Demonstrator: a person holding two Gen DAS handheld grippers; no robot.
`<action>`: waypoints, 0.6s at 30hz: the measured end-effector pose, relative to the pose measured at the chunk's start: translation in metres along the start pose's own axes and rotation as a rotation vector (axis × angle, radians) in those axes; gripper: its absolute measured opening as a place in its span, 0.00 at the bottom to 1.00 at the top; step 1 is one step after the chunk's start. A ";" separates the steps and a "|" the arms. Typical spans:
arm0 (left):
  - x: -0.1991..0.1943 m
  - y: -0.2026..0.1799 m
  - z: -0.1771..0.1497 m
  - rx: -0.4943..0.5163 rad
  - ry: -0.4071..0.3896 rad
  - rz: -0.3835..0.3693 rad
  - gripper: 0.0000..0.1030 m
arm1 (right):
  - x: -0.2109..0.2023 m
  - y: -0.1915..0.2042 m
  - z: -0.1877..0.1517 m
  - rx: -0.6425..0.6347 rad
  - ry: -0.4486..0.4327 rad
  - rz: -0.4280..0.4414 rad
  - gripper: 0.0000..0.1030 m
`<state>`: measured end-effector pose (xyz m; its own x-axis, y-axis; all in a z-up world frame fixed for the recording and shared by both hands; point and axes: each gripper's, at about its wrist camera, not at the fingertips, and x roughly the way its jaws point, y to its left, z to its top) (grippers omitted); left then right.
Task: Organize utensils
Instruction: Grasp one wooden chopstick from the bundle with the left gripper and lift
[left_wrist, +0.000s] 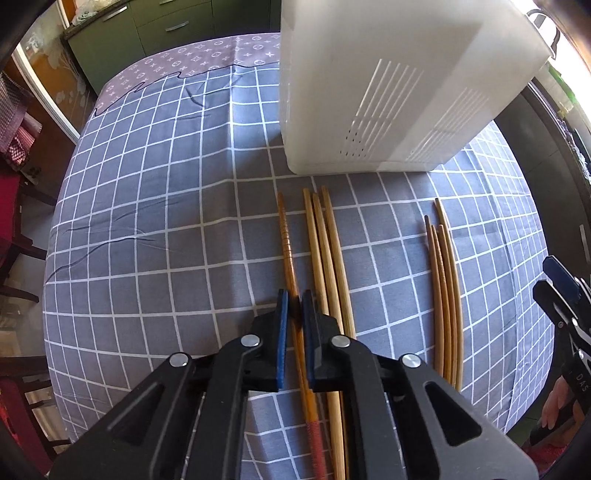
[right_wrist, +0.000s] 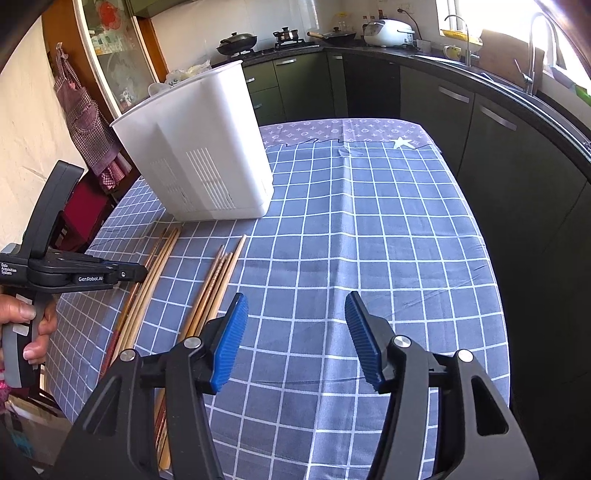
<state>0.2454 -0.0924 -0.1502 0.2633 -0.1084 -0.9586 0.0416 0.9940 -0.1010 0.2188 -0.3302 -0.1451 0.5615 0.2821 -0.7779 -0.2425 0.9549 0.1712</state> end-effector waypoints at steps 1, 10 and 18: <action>-0.001 0.003 0.000 -0.011 0.001 -0.013 0.06 | 0.001 0.000 0.000 0.003 0.006 0.005 0.53; -0.056 0.022 -0.020 -0.008 -0.218 -0.031 0.06 | 0.017 0.006 0.012 0.046 0.105 0.083 0.53; -0.115 0.031 -0.054 0.041 -0.446 -0.007 0.06 | 0.060 0.032 0.027 0.055 0.272 0.125 0.30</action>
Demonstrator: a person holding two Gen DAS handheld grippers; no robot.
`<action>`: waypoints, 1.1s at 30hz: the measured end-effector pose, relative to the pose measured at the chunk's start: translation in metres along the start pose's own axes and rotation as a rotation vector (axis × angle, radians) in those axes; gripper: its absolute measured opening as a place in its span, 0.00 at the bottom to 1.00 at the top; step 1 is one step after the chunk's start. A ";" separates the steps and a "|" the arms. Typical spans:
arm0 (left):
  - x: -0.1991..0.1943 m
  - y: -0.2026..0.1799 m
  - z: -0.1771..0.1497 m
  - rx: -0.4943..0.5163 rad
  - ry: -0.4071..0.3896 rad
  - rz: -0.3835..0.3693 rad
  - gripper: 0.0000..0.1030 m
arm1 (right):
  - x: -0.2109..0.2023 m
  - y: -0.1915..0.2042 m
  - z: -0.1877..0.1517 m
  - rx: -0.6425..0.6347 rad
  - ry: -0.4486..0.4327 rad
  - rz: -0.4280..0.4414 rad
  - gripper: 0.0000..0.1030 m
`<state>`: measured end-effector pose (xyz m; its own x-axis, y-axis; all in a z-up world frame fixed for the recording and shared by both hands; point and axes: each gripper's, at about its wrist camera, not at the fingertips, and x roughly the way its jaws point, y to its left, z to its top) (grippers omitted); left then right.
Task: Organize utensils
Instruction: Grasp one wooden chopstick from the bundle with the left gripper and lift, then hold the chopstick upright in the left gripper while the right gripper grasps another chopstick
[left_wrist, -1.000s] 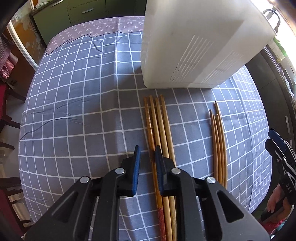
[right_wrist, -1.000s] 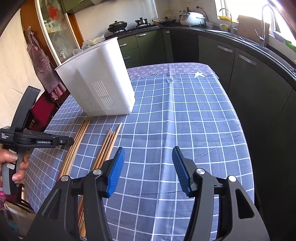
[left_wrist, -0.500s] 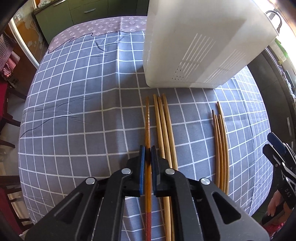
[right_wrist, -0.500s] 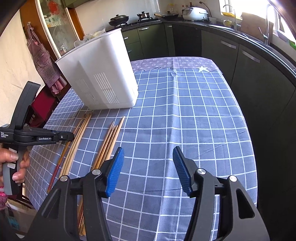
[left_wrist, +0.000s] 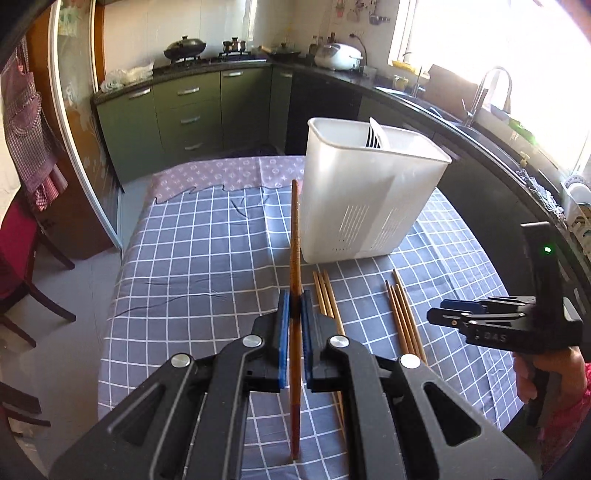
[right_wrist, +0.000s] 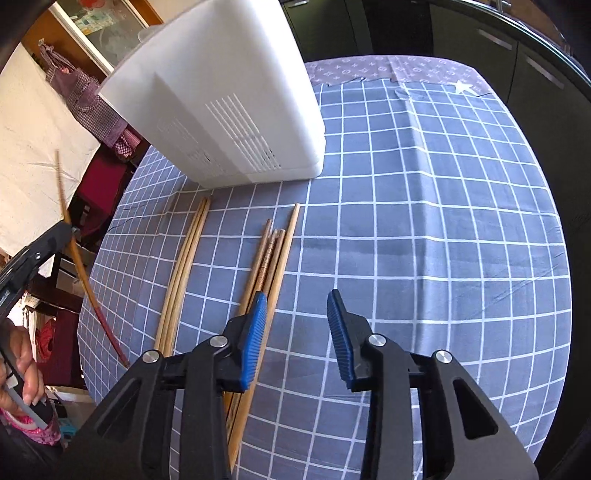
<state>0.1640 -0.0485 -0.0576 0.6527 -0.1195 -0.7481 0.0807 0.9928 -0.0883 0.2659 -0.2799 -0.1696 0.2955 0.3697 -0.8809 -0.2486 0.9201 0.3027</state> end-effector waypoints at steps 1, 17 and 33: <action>-0.004 0.003 -0.001 0.006 -0.018 -0.002 0.06 | 0.005 0.002 0.003 0.005 0.015 -0.004 0.26; -0.028 0.015 -0.012 0.033 -0.076 -0.047 0.06 | 0.024 0.034 0.015 -0.049 0.087 -0.171 0.18; -0.031 0.015 -0.015 0.039 -0.072 -0.054 0.06 | 0.045 0.071 0.011 -0.183 0.062 -0.324 0.09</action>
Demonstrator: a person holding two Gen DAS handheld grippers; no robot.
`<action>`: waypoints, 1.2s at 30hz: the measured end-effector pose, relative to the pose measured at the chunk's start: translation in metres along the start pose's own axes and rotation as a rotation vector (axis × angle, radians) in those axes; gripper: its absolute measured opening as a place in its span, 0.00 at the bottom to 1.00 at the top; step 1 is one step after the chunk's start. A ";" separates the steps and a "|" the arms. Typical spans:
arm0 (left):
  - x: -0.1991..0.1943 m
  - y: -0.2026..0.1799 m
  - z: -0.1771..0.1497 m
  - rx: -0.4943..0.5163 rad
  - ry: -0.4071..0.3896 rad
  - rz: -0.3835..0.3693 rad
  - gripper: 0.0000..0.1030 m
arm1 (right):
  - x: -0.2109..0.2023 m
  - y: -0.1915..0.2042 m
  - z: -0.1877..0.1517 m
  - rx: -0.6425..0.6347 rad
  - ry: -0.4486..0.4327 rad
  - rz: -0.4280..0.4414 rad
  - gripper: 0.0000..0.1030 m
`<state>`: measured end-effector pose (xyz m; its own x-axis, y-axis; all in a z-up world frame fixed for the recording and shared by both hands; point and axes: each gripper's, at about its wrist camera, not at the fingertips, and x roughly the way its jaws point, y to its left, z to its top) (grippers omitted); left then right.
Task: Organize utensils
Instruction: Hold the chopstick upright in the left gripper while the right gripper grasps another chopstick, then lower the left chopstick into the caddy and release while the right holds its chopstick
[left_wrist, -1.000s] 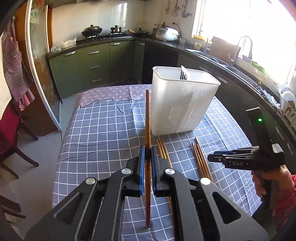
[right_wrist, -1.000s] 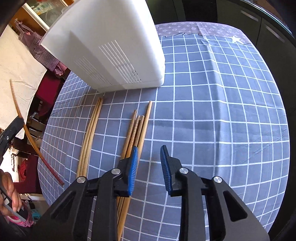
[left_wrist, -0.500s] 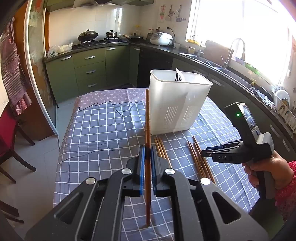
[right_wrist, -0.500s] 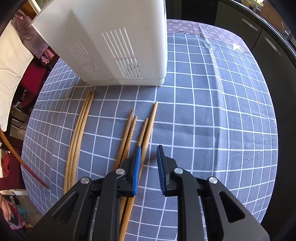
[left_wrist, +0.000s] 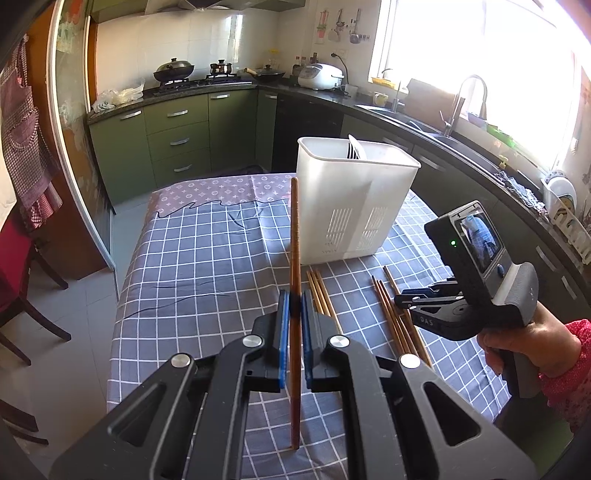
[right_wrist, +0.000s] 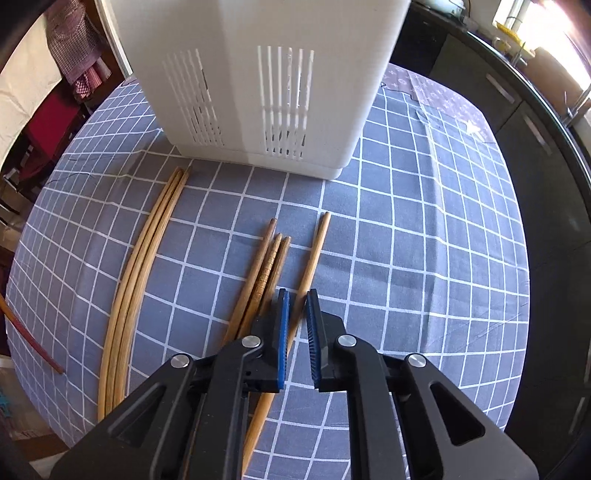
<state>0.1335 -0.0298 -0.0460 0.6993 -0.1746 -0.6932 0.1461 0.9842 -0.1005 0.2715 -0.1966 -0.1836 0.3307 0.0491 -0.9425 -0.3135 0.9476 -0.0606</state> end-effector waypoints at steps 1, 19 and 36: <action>0.000 0.000 0.000 0.000 0.001 0.000 0.06 | 0.001 0.000 0.001 0.013 0.000 0.014 0.07; -0.013 -0.002 0.001 0.011 -0.012 0.006 0.06 | -0.163 -0.053 -0.061 0.117 -0.534 0.229 0.07; -0.026 -0.017 0.007 0.047 -0.045 -0.006 0.06 | -0.187 -0.064 -0.108 0.111 -0.629 0.196 0.07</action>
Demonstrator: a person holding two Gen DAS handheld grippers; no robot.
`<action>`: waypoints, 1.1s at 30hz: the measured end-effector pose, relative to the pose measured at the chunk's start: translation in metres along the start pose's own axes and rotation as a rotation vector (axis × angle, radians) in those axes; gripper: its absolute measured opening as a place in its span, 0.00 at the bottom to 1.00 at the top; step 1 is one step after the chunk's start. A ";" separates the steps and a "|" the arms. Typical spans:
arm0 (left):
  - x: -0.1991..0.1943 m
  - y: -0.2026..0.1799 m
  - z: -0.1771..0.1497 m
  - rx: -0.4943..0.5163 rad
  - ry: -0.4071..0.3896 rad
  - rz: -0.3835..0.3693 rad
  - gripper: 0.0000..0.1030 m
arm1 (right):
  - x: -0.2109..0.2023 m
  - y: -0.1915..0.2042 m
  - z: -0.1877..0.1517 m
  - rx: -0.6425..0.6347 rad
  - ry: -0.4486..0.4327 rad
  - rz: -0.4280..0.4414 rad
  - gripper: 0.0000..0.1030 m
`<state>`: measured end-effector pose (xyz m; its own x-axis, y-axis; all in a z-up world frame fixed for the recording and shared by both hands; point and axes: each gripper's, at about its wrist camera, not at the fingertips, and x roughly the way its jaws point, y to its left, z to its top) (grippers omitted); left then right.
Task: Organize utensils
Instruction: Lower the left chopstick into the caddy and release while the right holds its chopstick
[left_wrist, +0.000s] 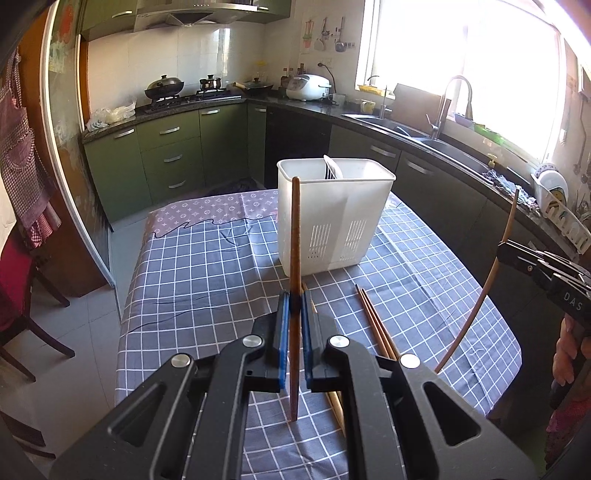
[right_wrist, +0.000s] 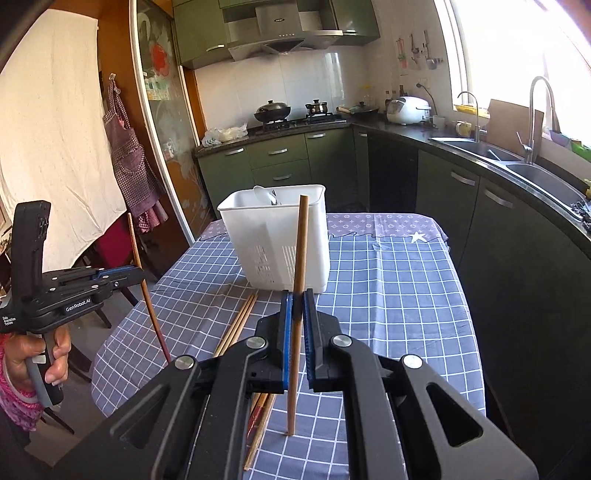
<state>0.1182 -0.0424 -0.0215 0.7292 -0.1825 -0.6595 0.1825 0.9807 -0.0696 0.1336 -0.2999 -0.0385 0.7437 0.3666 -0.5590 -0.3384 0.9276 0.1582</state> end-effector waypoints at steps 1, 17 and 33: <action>0.000 -0.001 0.001 0.001 -0.001 0.000 0.06 | 0.000 -0.001 0.000 -0.002 0.000 0.001 0.07; -0.015 -0.012 0.064 0.020 -0.038 -0.065 0.06 | 0.000 -0.007 -0.001 0.005 0.004 0.016 0.07; -0.027 -0.030 0.179 0.023 -0.223 0.000 0.06 | 0.005 -0.021 -0.002 0.024 0.016 0.048 0.07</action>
<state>0.2110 -0.0791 0.1323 0.8563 -0.1959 -0.4778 0.1958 0.9793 -0.0506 0.1432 -0.3177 -0.0460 0.7174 0.4101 -0.5632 -0.3600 0.9103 0.2044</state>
